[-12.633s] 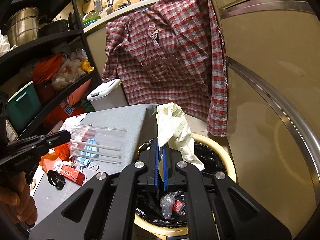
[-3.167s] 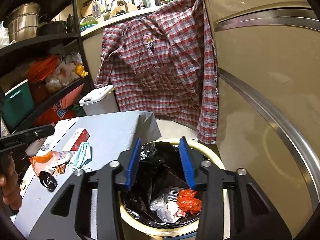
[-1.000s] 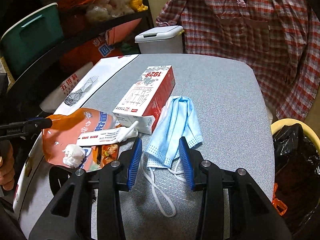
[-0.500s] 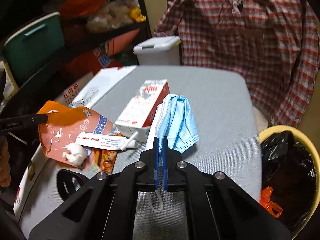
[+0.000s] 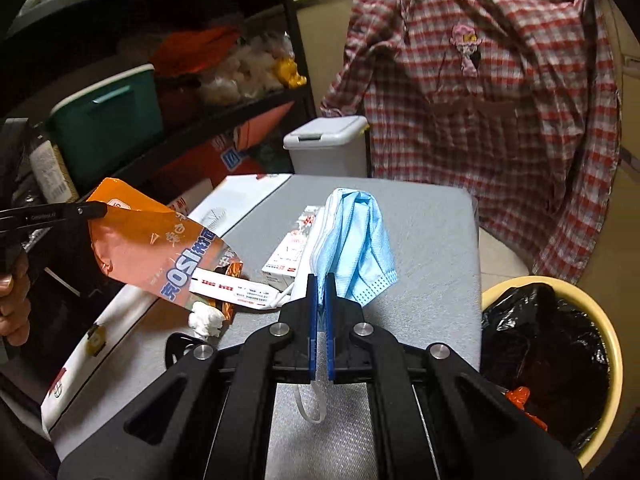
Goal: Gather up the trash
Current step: 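Grasp the orange snack packet with the left gripper while the right gripper grasps the blue mask, then carry the snack packet and blue mask over the bin and open both grippers, then move both open tools back toward the tissue and milk carton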
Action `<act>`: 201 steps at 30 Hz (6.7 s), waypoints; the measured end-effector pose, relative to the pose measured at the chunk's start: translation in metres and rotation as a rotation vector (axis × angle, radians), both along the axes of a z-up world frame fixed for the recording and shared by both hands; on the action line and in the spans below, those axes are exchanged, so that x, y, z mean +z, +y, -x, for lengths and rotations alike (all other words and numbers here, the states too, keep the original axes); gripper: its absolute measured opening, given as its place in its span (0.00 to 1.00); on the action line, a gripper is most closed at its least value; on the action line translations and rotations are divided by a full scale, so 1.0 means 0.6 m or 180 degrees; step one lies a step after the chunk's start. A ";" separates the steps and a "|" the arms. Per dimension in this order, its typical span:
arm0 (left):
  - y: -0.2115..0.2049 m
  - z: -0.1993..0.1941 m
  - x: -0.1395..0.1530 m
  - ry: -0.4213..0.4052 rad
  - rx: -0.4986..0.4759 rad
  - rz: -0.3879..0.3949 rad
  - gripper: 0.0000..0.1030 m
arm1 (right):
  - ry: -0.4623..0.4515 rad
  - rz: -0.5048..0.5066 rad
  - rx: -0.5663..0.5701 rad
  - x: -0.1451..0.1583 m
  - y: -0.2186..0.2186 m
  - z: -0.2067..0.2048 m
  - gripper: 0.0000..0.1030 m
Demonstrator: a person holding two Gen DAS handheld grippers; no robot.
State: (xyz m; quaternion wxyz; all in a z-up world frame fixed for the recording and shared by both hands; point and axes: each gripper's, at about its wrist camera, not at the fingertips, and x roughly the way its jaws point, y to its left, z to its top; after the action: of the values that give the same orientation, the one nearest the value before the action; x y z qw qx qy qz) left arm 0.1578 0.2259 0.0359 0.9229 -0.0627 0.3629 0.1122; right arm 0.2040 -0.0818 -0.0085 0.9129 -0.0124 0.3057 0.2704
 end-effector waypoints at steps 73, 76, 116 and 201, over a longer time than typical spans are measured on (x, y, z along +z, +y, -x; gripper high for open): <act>-0.369 -0.052 0.050 -0.0380 -0.0818 0.0136 0.18 | -0.0308 -0.0185 -0.1094 0.091 -0.357 0.055 0.04; -0.380 -0.061 0.042 -0.0329 -0.0814 0.0121 0.18 | -0.0294 -0.0178 -0.1101 0.088 -0.358 0.052 0.04; -0.510 -0.112 -0.033 0.0218 -0.1525 0.0458 0.55 | -0.0145 -0.0100 -0.1142 0.067 -0.364 0.029 0.38; -0.066 -0.051 -0.195 0.0913 -0.0717 0.1056 0.27 | 0.0178 -0.0020 0.0072 -0.033 0.062 -0.029 0.39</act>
State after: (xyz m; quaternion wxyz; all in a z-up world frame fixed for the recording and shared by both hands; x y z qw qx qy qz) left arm 0.1882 0.1862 -0.0809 0.8457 -0.1560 0.5084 -0.0447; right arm 0.2212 -0.0445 -0.0281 0.9009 -0.0054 0.3301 0.2819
